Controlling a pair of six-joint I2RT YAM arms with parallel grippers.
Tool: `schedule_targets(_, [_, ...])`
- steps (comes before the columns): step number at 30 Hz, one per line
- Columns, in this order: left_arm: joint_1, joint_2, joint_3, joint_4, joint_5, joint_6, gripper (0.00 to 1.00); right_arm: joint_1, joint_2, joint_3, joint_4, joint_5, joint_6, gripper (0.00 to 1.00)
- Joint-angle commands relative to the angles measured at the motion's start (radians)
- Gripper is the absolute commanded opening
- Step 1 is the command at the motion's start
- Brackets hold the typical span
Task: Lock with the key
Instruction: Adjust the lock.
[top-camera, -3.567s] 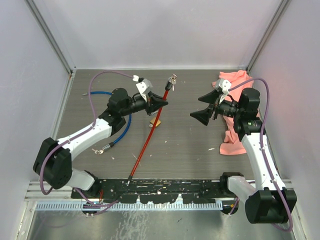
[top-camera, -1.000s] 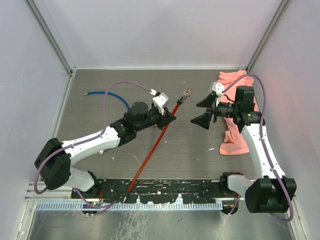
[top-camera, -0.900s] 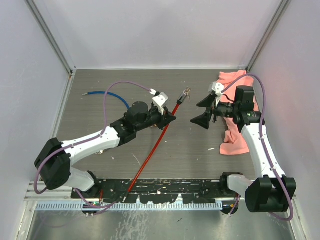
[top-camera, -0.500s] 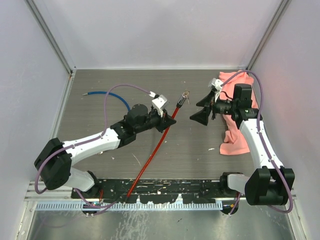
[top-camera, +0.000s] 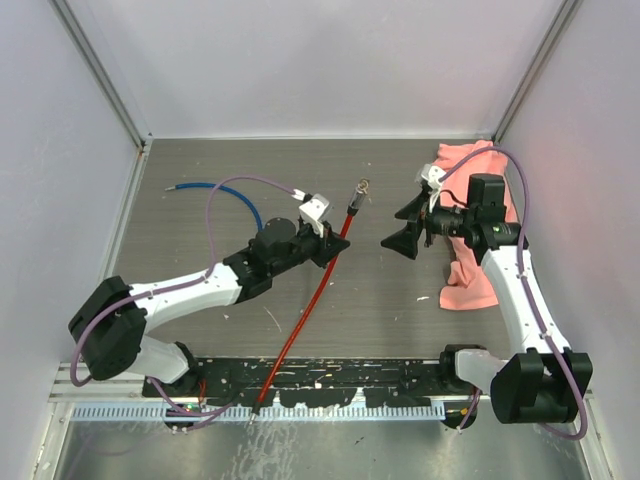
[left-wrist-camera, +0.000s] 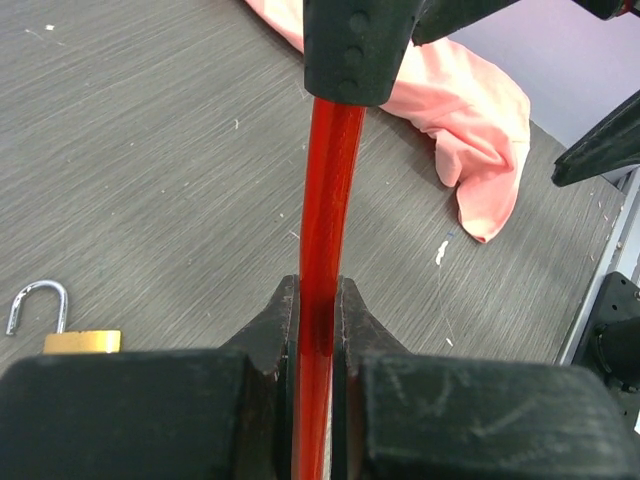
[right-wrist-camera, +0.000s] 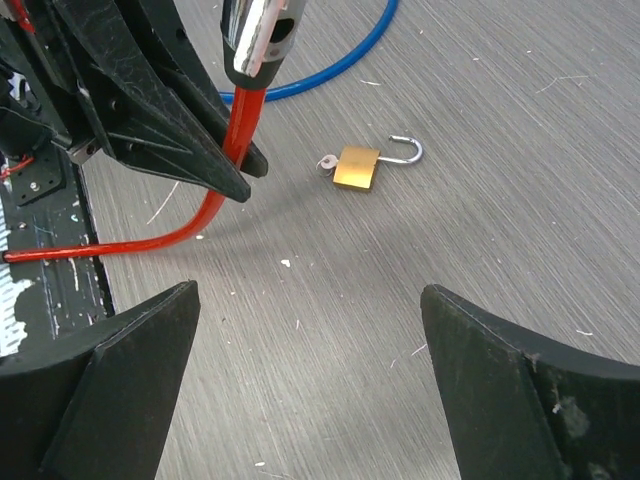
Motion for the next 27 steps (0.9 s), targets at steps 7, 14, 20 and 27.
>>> schedule_targets(7, [-0.045, 0.007, 0.111, 0.004, -0.021, 0.072, 0.0, 0.006, -0.009, -0.035, 0.123, 0.005, 0.034, 0.97])
schedule_targets(14, [-0.045, -0.026, 0.088, -0.001, -0.002, 0.073, 0.0, 0.006, -0.042, -0.04, 0.127, 0.012, 0.034, 0.97])
schedule_targets(20, [-0.045, -0.035, 0.097, -0.031, -0.039, 0.101, 0.0, 0.006, -0.078, -0.05, 0.109, 0.005, 0.012, 0.97])
schedule_targets(27, [-0.046, -0.014, 0.086, 0.029, -0.042, 0.04, 0.0, 0.006, -0.084, -0.039, 0.071, -0.018, -0.012, 0.97])
